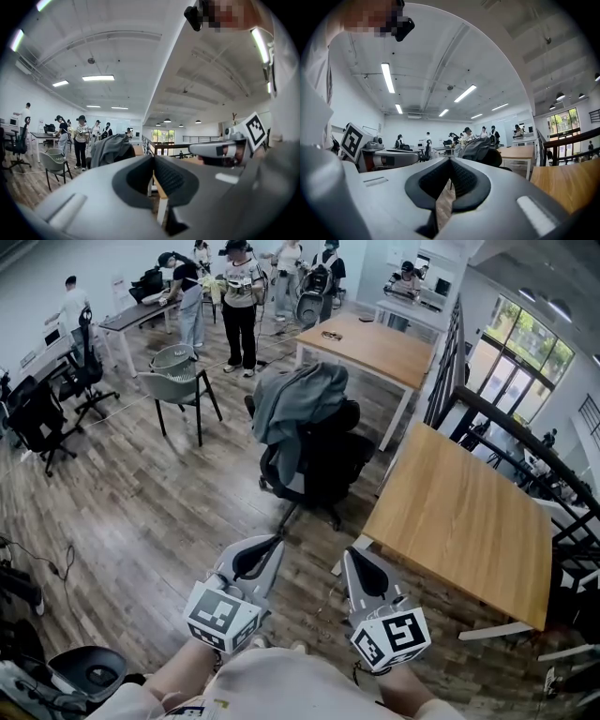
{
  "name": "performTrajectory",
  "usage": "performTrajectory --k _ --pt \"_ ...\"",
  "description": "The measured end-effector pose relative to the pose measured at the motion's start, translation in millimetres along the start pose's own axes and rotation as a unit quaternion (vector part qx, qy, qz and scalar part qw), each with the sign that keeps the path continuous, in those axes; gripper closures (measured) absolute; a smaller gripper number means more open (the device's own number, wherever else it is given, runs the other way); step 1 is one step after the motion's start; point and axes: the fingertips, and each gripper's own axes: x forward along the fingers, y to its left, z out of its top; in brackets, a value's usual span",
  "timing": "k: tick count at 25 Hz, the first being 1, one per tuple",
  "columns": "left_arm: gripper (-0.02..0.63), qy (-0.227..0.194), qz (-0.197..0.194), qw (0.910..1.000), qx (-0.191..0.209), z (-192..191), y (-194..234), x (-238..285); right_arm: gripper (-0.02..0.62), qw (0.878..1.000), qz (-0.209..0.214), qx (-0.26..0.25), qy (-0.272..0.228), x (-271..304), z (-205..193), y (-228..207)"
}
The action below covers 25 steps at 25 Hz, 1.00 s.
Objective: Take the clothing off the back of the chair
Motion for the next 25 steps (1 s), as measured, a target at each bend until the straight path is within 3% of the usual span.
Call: performTrajectory --k 25 --pt "0.603 0.006 0.057 0.9983 0.008 -12 -41 -9 0.595 0.999 0.041 0.007 0.002 -33 -17 -31"
